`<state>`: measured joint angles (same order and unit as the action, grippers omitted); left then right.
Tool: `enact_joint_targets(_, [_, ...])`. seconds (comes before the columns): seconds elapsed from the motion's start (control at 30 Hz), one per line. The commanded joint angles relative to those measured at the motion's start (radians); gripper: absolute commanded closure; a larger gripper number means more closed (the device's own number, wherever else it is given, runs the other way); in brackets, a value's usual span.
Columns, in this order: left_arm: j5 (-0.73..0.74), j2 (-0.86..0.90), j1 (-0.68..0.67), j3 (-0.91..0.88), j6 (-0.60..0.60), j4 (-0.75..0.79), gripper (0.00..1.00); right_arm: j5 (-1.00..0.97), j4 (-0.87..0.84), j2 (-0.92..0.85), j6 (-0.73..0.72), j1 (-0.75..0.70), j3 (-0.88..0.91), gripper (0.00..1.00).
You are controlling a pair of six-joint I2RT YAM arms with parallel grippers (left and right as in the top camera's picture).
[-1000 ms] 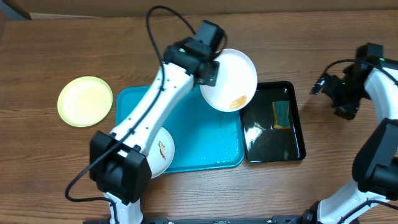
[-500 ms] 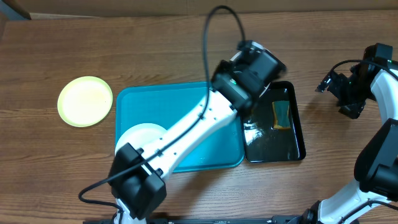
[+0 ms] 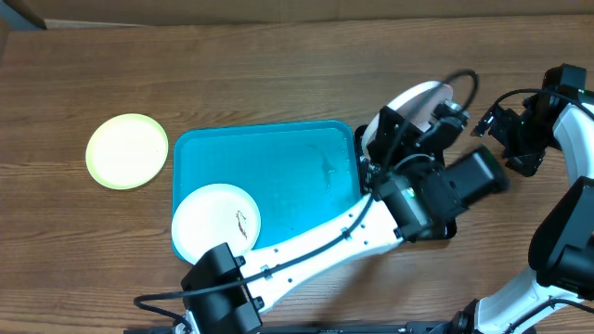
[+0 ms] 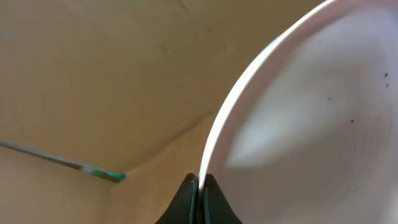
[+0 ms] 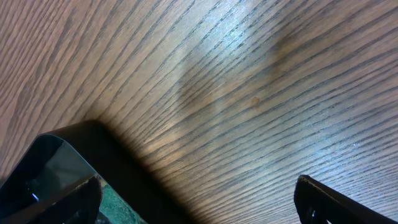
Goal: Clean dirty plates on tray and stack at the side
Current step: 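Carry the white plate left and stack it on the yellow plate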
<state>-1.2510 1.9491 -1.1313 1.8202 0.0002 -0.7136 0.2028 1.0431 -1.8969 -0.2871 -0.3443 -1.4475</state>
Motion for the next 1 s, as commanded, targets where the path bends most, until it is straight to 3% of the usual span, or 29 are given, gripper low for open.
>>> enact_joint_targets(0.0, [-0.144, 0.014, -0.016, 0.027, 0.068, 0.008, 0.96, 0.001, -0.003, 0.023, 0.000, 0.003, -0.026, 0.00])
enact_joint_targets(0.17, [-0.174, 0.014, -0.021, 0.026, 0.076, 0.021, 0.96, 0.001, -0.003, 0.023, 0.000, 0.003, -0.026, 0.00])
enact_joint_targets(0.23, [-0.052, 0.014, -0.024, 0.027, 0.089, 0.040, 0.96, 0.001, -0.003, 0.023, 0.000, 0.003, -0.026, 0.00])
enact_joint_targets(0.67, [0.002, 0.014, -0.012, 0.027, 0.019, 0.049, 0.96, 0.001, -0.003, 0.023, 0.000, 0.003, -0.026, 0.00])
enact_joint_targets(0.8, [0.237, 0.005, 0.014, 0.027, 0.003, 0.005, 0.96, 0.001, -0.003, 0.023, 0.000, 0.003, -0.026, 0.00])
enact_joint_targets(0.97, [0.585, -0.029, 0.129, 0.068, -0.120, -0.111, 0.95, 0.001, -0.003, 0.023, 0.000, 0.003, -0.026, 0.00])
